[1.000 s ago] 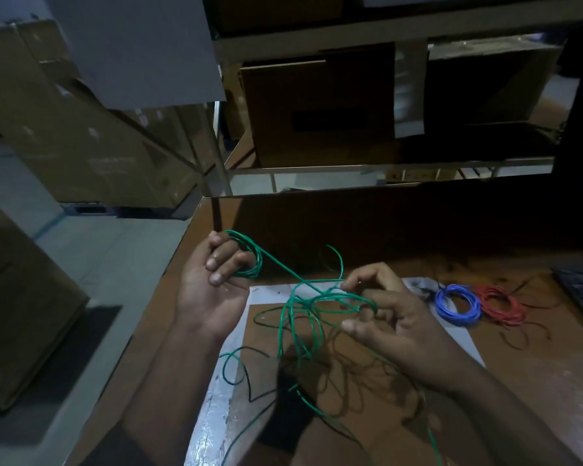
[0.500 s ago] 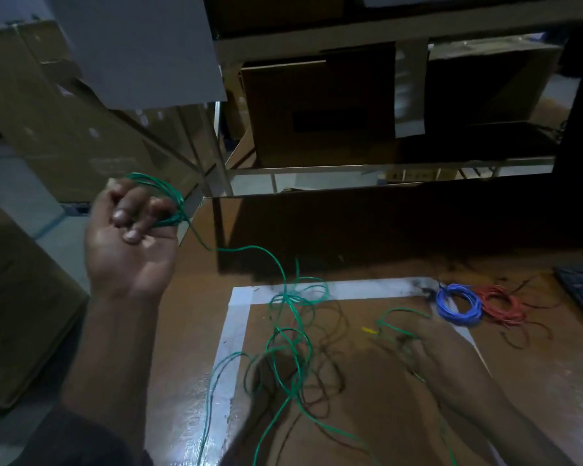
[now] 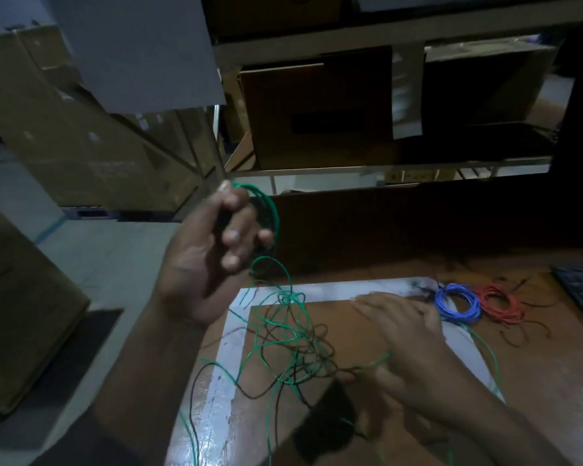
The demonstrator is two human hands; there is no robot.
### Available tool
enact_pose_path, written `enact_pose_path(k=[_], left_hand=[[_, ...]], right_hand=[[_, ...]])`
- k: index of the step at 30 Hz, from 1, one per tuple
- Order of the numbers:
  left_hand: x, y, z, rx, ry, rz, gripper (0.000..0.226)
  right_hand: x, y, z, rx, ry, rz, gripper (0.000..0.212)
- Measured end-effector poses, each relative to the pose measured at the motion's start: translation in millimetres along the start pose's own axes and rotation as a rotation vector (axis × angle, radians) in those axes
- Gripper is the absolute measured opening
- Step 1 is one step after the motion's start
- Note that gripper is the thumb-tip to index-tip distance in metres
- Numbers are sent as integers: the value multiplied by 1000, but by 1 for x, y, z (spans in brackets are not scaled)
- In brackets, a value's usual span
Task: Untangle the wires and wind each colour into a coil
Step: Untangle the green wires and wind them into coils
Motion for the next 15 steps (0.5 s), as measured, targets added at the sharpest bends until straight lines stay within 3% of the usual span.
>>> enact_pose_path(k=[4, 9, 12, 15], left_hand=[[8, -17, -1, 22, 5, 162, 34], [19, -22, -6, 81, 64, 128, 34], [30, -20, -11, 151, 183, -29, 39], [35, -17, -13, 158, 202, -82, 42]], right_hand=[[19, 7, 11, 212, 45, 13, 86], [29, 9, 28, -183, 28, 513, 73], [38, 13, 46, -221, 47, 827, 75], [53, 10, 61, -145, 142, 875, 22]])
Point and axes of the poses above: each hand's wrist, its own z-axis towards the middle knuckle, its own y-axis out of the back of the hand, x = y × z, the point moved 2 cm from there along z, towards the middle knuckle, and after that the axes turned 6 degrees about z, right-handed, at the moved point
